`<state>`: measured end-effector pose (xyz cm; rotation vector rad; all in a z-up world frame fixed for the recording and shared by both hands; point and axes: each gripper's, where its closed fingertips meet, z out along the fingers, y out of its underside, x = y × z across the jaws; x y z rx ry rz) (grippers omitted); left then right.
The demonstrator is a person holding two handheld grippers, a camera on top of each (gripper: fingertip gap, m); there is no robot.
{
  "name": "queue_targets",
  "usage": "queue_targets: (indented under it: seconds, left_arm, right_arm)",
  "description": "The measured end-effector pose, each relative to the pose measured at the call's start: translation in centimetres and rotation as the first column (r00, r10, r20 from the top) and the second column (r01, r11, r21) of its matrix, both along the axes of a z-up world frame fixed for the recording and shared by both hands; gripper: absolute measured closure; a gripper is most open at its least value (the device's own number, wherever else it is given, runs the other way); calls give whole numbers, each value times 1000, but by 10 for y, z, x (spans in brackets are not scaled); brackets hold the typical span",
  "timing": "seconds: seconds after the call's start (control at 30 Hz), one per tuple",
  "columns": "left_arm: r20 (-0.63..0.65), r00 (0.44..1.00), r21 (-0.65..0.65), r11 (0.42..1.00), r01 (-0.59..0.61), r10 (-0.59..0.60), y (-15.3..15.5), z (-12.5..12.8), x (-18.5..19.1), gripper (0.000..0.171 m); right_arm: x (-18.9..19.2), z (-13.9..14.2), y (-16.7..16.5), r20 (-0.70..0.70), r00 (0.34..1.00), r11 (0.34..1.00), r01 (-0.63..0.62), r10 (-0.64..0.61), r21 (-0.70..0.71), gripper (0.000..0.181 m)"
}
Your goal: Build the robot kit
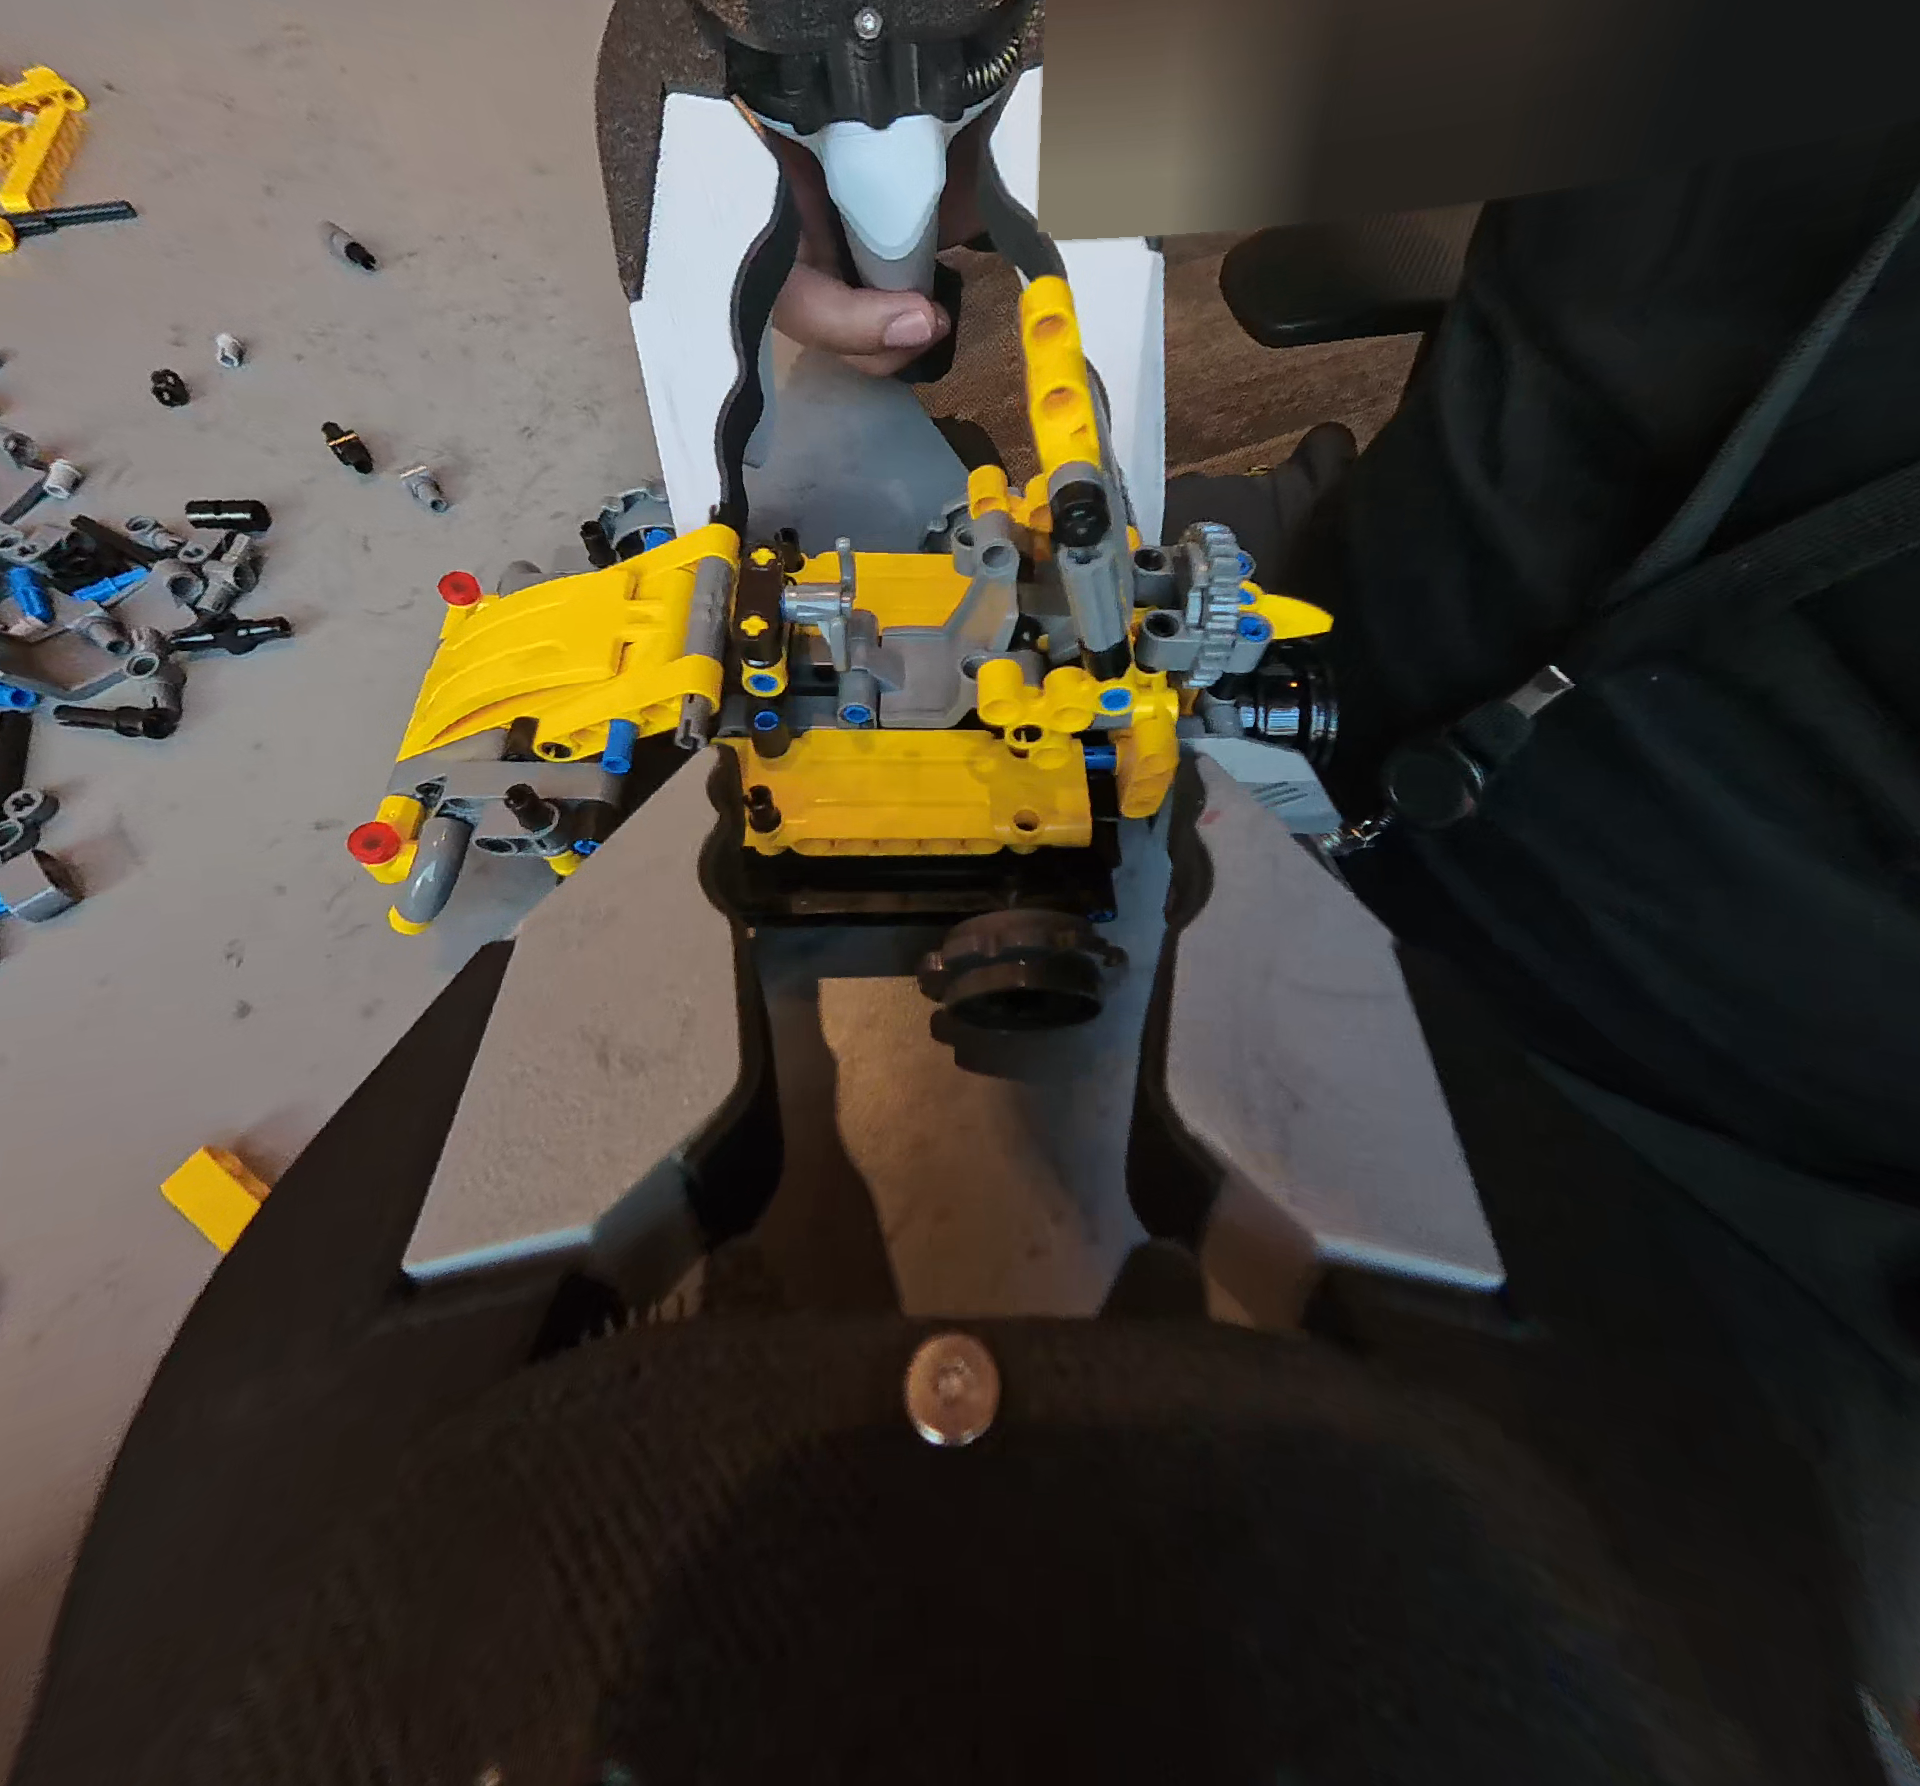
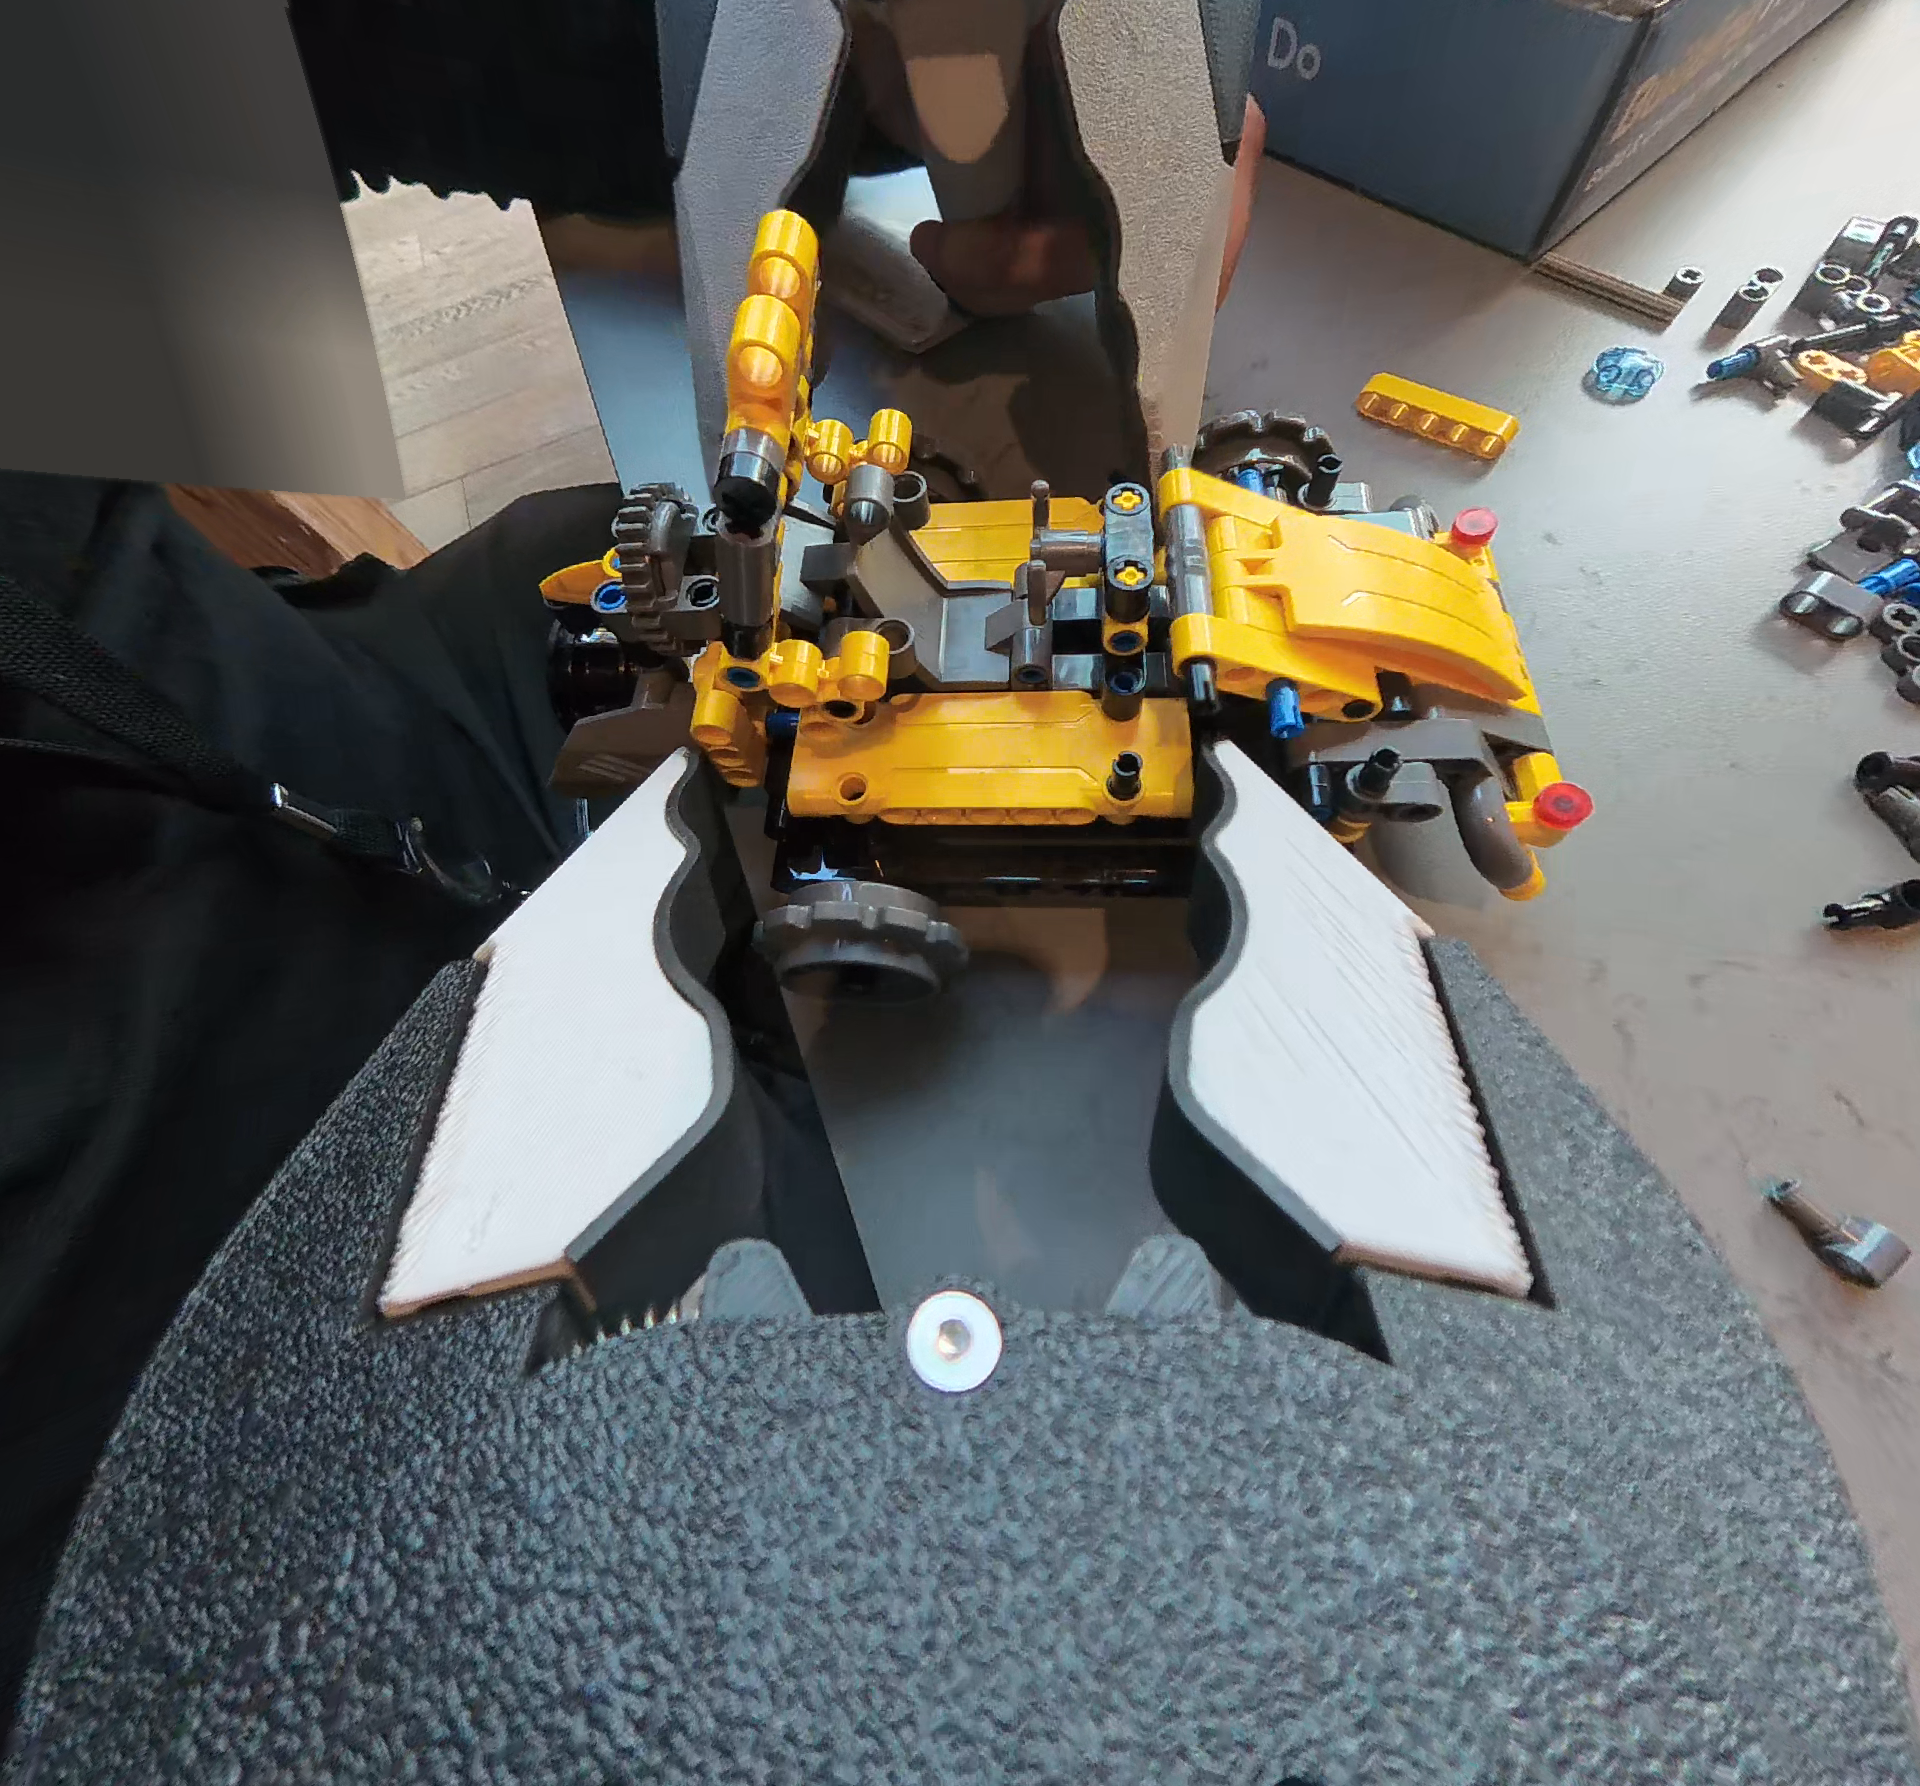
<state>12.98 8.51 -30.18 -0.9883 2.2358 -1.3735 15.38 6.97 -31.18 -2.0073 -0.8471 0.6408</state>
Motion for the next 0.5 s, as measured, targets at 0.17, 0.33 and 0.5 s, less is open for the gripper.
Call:
queue_targets:
  seconds: [0.17,0.33,0.5]
  left_arm:
    - [0,1000,3,1000,5,-5,0,0,0,91]
    - [-1,1000,0,1000,17,-17,-2,-1,0,92]
    - [3,999,5,999,32,-32,-4,-1,-2,93]
  right_arm:
    - [0,0,1,-3,1000,1000,1,-1,-1,91]
    - [-1,0,0,-3,1000,1000,-2,2,0,91]
    - [-2,0,-1,-1,1000,1000,-14,14,2,91]
